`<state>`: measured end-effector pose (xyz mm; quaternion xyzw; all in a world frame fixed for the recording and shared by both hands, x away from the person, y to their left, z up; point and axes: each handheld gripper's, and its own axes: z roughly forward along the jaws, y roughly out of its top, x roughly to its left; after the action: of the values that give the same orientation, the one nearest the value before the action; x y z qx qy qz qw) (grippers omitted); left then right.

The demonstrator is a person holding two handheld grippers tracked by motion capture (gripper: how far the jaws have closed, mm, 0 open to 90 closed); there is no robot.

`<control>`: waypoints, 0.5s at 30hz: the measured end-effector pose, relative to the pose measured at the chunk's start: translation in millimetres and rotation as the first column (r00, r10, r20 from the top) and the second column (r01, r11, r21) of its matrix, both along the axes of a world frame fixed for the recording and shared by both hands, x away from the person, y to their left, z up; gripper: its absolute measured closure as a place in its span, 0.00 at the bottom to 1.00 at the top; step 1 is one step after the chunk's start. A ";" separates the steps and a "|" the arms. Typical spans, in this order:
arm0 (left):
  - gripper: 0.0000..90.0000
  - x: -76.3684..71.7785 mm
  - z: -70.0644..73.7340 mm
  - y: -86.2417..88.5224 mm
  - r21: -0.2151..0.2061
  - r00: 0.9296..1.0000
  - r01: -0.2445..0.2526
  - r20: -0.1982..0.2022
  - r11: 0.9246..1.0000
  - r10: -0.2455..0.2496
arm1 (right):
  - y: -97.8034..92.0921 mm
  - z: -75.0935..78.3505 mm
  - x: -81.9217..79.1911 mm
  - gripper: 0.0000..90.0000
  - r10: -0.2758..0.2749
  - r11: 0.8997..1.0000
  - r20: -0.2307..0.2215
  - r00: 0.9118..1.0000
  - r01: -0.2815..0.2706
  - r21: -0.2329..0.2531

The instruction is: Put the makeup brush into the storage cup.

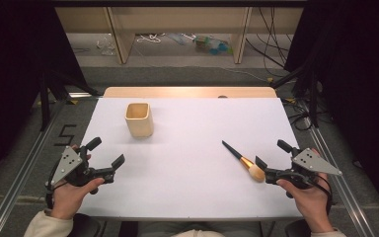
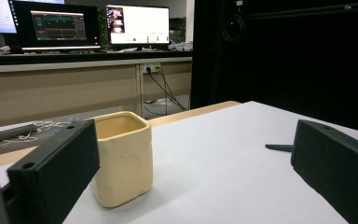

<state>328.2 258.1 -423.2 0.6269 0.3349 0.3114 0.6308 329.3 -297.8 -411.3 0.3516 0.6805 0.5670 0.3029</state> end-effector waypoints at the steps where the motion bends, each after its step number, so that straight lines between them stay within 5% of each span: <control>1: 0.01 0.0 0.1 0.0 0.002 1.000 0.001 0.003 1.000 -0.001 | 0.0 0.5 0.6 0.11 -0.001 1.000 0.002 1.000 0.001 0.001; 3: 0.01 -0.8 0.1 -0.5 -0.001 1.000 0.001 0.002 1.000 -0.001 | -1.2 2.3 2.2 0.12 -0.011 0.999 -0.004 1.000 0.011 -0.032; 15: 0.01 -1.8 -0.1 -0.9 -0.001 1.000 0.009 -0.001 1.000 -0.009 | 12.8 9.8 25.3 0.13 0.002 0.999 0.015 1.000 -0.002 -0.035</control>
<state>326.4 257.2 -423.3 0.6282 0.3324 0.3083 0.6323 354.6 -285.1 -401.5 0.3413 0.6882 0.5581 0.3137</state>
